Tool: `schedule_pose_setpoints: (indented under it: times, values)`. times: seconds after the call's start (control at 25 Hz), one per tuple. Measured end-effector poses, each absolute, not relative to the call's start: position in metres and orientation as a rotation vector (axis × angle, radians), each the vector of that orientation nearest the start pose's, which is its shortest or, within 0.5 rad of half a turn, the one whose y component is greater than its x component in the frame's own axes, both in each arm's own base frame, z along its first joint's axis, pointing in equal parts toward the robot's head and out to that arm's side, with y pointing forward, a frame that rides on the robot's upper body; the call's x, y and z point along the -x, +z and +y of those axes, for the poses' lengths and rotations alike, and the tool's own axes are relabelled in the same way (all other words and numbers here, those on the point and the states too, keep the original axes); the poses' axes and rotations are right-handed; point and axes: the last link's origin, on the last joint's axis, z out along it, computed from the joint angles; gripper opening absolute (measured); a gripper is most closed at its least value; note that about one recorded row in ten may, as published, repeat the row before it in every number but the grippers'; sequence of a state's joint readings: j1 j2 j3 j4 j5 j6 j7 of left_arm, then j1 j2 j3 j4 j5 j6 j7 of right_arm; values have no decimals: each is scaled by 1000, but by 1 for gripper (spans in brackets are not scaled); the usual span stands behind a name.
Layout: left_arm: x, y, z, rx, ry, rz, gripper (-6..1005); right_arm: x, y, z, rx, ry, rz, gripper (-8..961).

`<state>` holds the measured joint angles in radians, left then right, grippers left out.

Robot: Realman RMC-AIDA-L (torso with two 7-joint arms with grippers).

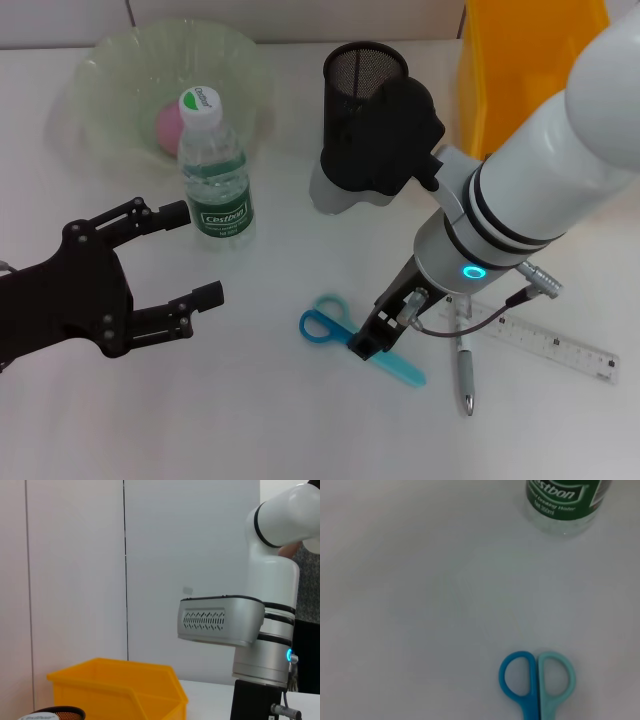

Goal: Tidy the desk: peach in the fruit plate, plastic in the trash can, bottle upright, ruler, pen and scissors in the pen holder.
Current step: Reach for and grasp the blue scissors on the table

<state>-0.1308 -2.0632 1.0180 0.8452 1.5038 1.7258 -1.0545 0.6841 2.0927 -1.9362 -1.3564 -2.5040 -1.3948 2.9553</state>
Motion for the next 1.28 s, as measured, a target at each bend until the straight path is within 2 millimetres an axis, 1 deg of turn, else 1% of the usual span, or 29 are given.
schedule_pose_setpoints:
  times: [0.24, 0.6, 1.12, 1.28]
  values:
    - [280, 25, 238, 2597, -965, -203, 847, -119, -104, 306, 2720, -612, 787, 567]
    - [281, 25, 237, 2596, -966, -208, 847, -123, -113, 306, 2723, -644, 771, 568]
    - [281, 24, 238, 2597, -971, -211, 847, -124, -119, 305, 2735, -680, 763, 563]
    - [281, 24, 238, 2597, -971, -210, 847, -124, -119, 305, 2738, -679, 767, 473]
